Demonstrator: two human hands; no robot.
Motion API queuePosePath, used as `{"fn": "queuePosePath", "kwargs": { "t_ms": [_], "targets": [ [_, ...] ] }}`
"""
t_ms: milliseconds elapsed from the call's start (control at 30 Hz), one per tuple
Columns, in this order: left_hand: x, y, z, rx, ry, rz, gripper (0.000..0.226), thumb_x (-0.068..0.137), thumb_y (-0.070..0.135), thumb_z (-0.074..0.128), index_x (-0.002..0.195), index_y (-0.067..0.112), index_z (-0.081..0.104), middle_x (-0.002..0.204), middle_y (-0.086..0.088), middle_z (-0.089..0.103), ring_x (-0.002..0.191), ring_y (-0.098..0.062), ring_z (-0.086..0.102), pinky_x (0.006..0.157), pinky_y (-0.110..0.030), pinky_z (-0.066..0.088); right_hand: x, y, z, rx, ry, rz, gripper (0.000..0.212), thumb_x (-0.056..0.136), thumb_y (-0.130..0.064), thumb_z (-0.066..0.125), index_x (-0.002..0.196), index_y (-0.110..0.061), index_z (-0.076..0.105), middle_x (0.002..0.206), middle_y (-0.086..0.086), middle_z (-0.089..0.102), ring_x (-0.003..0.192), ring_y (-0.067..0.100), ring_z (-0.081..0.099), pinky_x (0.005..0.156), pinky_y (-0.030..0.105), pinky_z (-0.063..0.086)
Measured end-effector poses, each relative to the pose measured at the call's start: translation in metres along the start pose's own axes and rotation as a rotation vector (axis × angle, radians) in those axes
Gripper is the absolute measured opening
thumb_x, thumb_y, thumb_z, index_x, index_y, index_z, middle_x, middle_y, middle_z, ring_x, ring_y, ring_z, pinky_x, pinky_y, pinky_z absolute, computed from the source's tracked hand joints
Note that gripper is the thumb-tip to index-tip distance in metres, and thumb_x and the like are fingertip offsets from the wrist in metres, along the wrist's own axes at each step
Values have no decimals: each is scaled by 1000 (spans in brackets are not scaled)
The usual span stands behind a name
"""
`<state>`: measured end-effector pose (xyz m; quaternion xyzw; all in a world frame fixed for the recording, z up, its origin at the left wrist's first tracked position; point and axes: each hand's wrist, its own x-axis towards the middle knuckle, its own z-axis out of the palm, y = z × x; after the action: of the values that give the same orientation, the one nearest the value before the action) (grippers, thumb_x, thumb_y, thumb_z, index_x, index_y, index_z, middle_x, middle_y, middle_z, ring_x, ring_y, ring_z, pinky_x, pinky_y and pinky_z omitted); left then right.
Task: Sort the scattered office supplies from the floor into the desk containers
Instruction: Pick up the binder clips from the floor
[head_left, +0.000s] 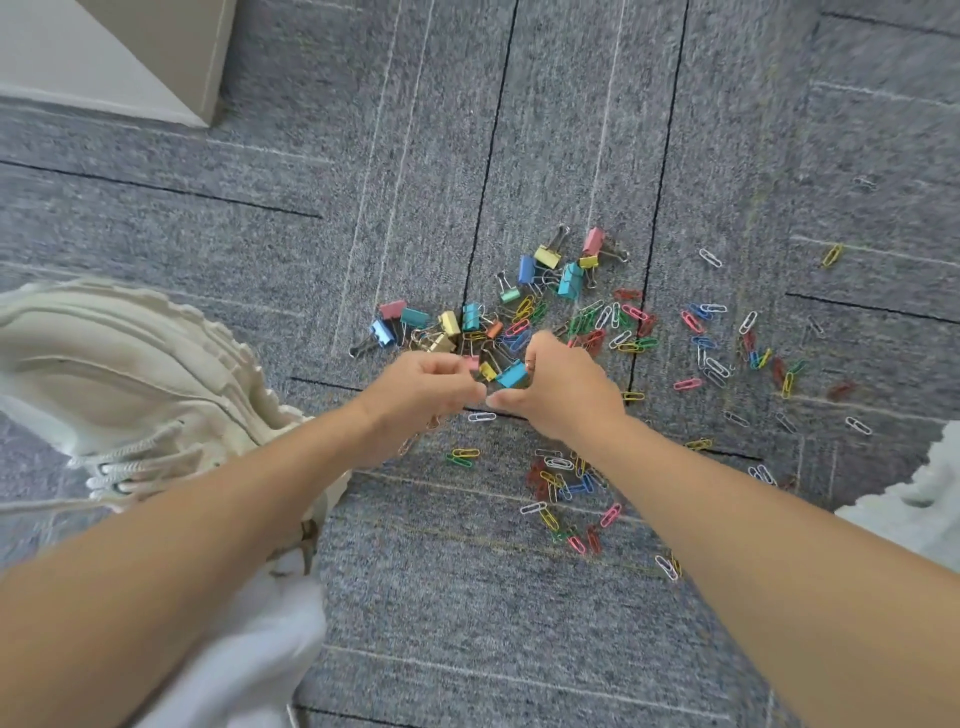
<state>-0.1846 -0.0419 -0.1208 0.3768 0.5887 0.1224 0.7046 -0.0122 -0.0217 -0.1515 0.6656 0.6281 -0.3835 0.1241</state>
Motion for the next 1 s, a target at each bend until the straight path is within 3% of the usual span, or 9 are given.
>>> {"fn": "queuePosePath", "kwargs": {
  "t_ms": [100,200,300,433,533,700,767,867,1000],
  "targets": [
    [5,3,-3,63,-21,-56,38,93,14,60,57,8,47,96,-4,56,62,0,52,101,-54,40,5,-2,-5,-64,25,-17,48,82,-54,71,104,-19,44,88,3,60,79,29,61,68,40,54],
    [9,2,-8,72,-51,-149,44,96,29,57,58,8,47,55,-6,57,55,-15,52,61,-32,49,10,4,-9,-32,-11,-75,35,83,-45,67,96,-20,46,84,3,61,72,27,59,62,37,51],
    [12,3,-7,114,-61,-216,49,98,42,52,61,11,47,52,-1,48,43,-14,42,42,-19,36,10,9,-19,235,-219,-119,28,81,-29,68,93,-18,44,81,3,59,59,18,50,49,32,42],
    [17,-6,-3,602,131,88,38,103,39,41,80,14,57,61,4,52,43,-5,37,40,-12,31,11,14,-42,677,-420,-29,24,81,9,45,70,-12,41,64,5,41,52,17,37,49,26,32],
    [23,-8,-3,712,272,163,26,104,35,42,100,15,58,67,4,54,47,-3,40,41,-14,31,17,17,-55,931,-489,28,32,77,15,36,59,-11,36,56,6,38,49,17,36,49,27,29],
    [28,-9,-4,1066,473,49,44,95,61,47,106,18,54,69,7,53,58,-8,52,48,-22,33,25,11,-55,319,-325,-190,16,89,-14,59,80,-14,47,72,3,53,59,16,42,53,27,39],
    [30,-9,-2,1141,509,30,49,93,64,46,109,18,53,76,6,55,65,-14,55,50,-24,36,22,3,-43,94,-275,-256,27,87,-34,68,92,-17,47,81,1,59,62,16,48,58,31,43],
    [37,-13,-2,1011,499,-51,47,90,66,51,107,23,59,79,6,61,67,-14,59,59,-30,50,17,-7,-23,-135,-164,-215,53,82,-53,71,102,-19,36,86,2,58,73,25,59,60,36,49],
    [44,-14,0,693,512,-99,31,82,59,68,92,30,64,81,13,62,70,-9,61,68,-32,56,20,-5,-13,-165,26,-134,47,87,-50,67,105,-17,38,89,6,58,84,33,62,63,37,47]
  ]
}}
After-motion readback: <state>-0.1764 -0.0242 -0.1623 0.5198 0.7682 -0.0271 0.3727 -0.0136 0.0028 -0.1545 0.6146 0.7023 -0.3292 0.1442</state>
